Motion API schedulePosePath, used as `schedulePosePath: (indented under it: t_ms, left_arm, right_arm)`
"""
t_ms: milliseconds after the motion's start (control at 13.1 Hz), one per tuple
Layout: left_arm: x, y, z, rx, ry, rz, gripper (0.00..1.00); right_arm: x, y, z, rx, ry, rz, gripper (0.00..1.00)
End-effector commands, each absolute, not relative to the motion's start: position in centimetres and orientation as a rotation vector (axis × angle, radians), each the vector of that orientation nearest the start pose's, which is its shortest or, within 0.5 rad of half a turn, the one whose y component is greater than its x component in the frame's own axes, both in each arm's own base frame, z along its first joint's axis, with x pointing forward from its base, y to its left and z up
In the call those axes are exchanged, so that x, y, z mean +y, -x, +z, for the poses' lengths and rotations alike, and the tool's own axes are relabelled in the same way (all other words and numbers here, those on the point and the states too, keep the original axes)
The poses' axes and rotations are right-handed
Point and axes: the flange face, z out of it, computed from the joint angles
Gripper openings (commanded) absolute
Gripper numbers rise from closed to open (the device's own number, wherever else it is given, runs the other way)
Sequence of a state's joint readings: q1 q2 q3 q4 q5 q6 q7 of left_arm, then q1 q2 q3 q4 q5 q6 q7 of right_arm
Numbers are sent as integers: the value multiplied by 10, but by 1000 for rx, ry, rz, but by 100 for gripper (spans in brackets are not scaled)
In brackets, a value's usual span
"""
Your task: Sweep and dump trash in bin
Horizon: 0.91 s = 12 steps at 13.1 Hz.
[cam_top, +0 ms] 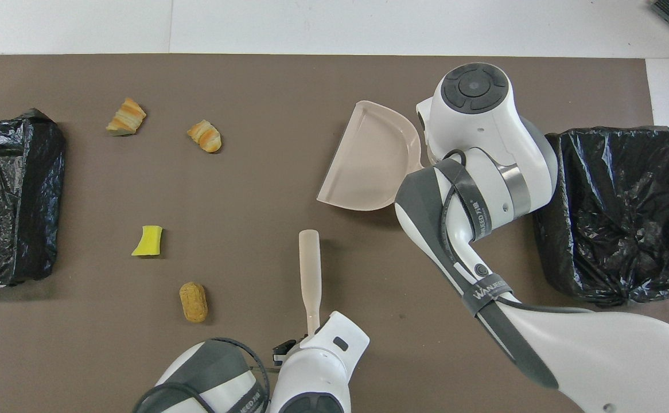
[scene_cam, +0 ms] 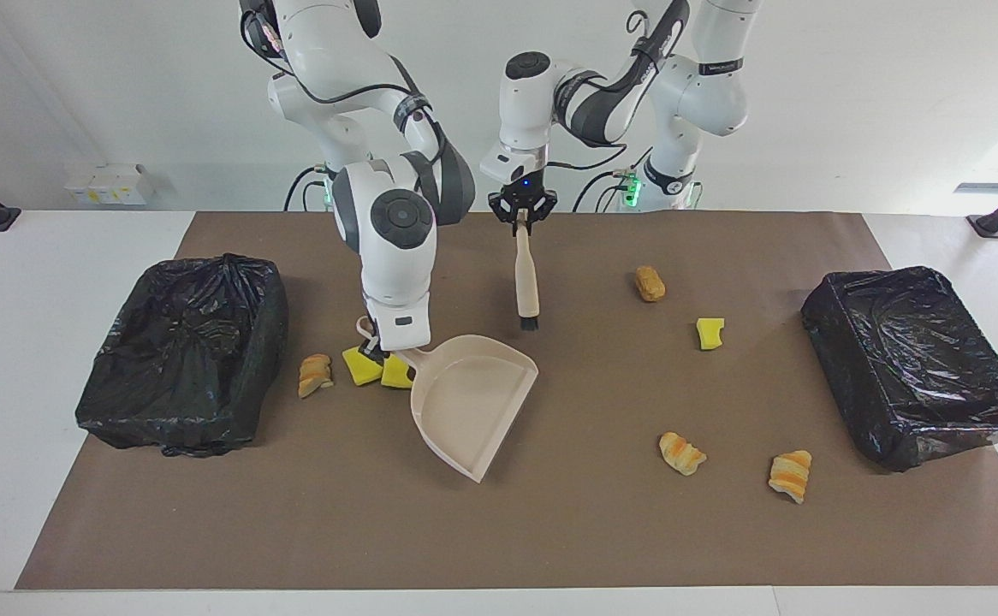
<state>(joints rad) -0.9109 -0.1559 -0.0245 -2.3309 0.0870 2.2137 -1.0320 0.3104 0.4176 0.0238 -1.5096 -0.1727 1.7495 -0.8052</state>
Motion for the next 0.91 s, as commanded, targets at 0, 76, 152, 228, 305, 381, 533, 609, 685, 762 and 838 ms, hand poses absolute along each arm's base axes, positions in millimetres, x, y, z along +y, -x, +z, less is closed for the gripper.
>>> schedulePosePath:
  t_ms: [0, 76, 152, 228, 305, 381, 533, 609, 685, 762, 838]
  left_arm:
    - [-340, -331, 425, -100, 3102, -143, 0]
    - [-319, -352, 431, -104, 3100, -147, 0]
    - [-299, -368, 433, -74, 3092, -138, 0]
    - [-275, -385, 436, -39, 3087, -134, 0]
    - [-250, -400, 436, -2, 3080, -124, 0]
    - [-227, -413, 433, 19, 3076, -117, 0]
    - [-187, -436, 430, 74, 3079, -109, 0]
    - [-172, -444, 430, 93, 3084, -120, 0]
    - [-158, -456, 427, 139, 3083, -133, 0]
    - [-145, -471, 429, 193, 3084, -161, 0]
    - [-135, -491, 429, 235, 3083, -161, 0]
  right_arm:
    - [188, -624, 410, -2088, 2452, 335, 0]
    - [187, -621, 405, -2118, 2420, 336, 0]
    - [196, -616, 398, -2128, 2405, 348, 0]
    - [210, -610, 391, -2138, 2392, 355, 0]
    - [231, -601, 387, -2119, 2416, 363, 0]
    - [241, -595, 379, -2082, 2449, 373, 0]
    - [258, -586, 372, -2108, 2427, 347, 0]
    - [259, -582, 370, -2088, 2419, 350, 0]
    - [262, -573, 365, -2071, 2388, 356, 0]
    - [263, -565, 358, -2068, 2366, 375, 0]
    - [263, -564, 356, -2066, 2368, 365, 0]
